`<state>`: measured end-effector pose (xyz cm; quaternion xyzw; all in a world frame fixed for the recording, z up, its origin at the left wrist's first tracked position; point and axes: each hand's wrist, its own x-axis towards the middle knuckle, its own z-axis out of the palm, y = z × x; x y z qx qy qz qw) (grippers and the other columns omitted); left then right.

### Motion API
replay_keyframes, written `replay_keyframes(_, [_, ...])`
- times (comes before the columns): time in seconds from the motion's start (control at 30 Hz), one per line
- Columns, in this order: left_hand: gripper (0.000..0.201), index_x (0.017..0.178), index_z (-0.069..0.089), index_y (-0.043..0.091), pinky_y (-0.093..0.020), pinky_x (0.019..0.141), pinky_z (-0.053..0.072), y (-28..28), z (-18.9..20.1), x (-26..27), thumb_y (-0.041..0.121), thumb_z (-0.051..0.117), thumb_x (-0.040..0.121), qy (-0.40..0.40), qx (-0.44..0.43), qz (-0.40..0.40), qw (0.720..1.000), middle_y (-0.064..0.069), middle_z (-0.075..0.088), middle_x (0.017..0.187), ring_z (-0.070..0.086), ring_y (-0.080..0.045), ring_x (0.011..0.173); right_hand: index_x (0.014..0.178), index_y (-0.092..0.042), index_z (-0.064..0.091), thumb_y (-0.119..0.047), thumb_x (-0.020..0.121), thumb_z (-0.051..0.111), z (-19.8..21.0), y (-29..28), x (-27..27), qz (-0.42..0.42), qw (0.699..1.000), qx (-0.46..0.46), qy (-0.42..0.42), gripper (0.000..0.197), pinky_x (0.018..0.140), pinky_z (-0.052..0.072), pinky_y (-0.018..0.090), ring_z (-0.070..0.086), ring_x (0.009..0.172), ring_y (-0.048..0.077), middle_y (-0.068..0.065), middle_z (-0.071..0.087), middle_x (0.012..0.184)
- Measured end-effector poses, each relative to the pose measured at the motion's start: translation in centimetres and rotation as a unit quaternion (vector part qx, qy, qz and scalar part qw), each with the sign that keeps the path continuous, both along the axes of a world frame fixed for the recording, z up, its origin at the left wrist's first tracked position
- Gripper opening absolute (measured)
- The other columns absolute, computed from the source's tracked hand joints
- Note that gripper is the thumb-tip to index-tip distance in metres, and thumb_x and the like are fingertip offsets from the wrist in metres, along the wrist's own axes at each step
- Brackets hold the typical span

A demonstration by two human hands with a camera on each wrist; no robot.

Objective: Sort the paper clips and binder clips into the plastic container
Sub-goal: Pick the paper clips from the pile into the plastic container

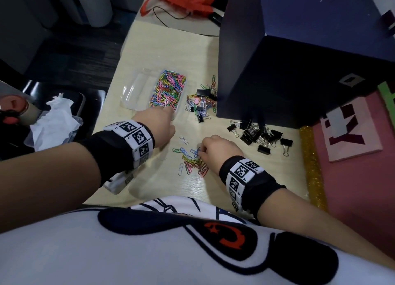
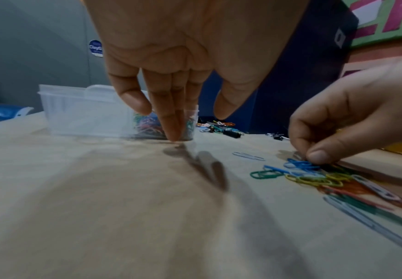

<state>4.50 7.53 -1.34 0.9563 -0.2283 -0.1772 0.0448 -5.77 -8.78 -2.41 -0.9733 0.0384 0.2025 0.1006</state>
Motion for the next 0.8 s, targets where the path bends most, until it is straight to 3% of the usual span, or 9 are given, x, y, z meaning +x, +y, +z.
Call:
replay_keyframes(0.17, [0.026,0.115,0.047,0.018,-0.04,0.079,0.045,1.1,-0.5,0.9,0.028,0.045,0.091,-0.02,-0.005,0.009,1.0,-0.009,0.056,0.112,0.057,-0.032,0.097,0.102,-0.021,0.062,-0.021,0.094,0.046,0.0,-1.1,0.0,-0.03,0.998,0.043,-0.024,0.017,0.084,0.049,0.034,0.058,0.094,0.025,0.003,0.055,0.107])
replay_keyframes(0.3, [0.024,0.113,0.045,0.02,-0.039,0.078,0.039,1.8,-0.7,1.6,0.017,0.045,0.089,-0.03,-0.01,-0.019,0.999,-0.007,0.055,0.113,0.053,-0.032,0.098,0.106,-0.036,0.065,-0.007,0.091,0.048,-0.2,-1.7,0.0,0.017,0.997,0.072,0.037,0.036,0.088,0.051,0.037,0.059,0.096,0.02,-0.003,0.051,0.11])
replay_keyframes(0.5, [0.04,0.124,0.041,0.018,-0.04,0.079,0.044,0.9,0.4,0.5,0.022,0.052,0.086,-0.055,-0.034,0.01,0.998,-0.01,0.054,0.117,0.054,-0.034,0.101,0.118,-0.027,0.06,-0.022,0.092,0.053,-0.2,-1.5,0.2,0.035,0.999,0.029,0.023,0.027,0.089,0.049,0.036,0.056,0.102,0.022,0.0,0.052,0.115])
replay_keyframes(0.57, [0.036,0.123,0.046,0.02,-0.039,0.082,0.048,0.1,0.4,-0.4,0.023,0.052,0.087,-0.043,-0.053,-0.05,0.996,-0.007,0.053,0.12,0.054,-0.029,0.104,0.118,-0.024,0.058,-0.027,0.091,0.056,-0.3,-1.6,0.1,0.026,0.999,0.026,0.009,0.028,0.088,0.049,0.036,0.056,0.103,0.023,0.002,0.052,0.115])
replay_keyframes(0.67, [0.036,0.125,0.051,0.025,-0.04,0.085,0.048,-1.4,-0.2,-2.2,0.03,0.047,0.09,-0.019,-0.006,-0.175,0.984,-0.001,0.05,0.122,0.051,-0.024,0.109,0.11,-0.021,0.056,-0.028,0.089,0.06,-0.3,-1.9,-0.2,0.01,0.999,0.041,-0.001,0.023,0.084,0.049,0.036,0.055,0.1,0.023,0.002,0.051,0.112])
replay_keyframes(0.8, [0.034,0.123,0.052,0.021,-0.039,0.083,0.048,-2.3,-1.1,-3.4,0.029,0.046,0.091,0.034,0.059,-0.2,0.977,-0.004,0.047,0.12,0.048,-0.026,0.108,0.084,-0.024,0.051,-0.021,0.085,0.064,-0.2,-2.2,-0.2,-0.03,0.995,0.089,-0.015,0.013,0.081,0.049,0.033,0.056,0.089,0.02,-0.002,0.055,0.099])
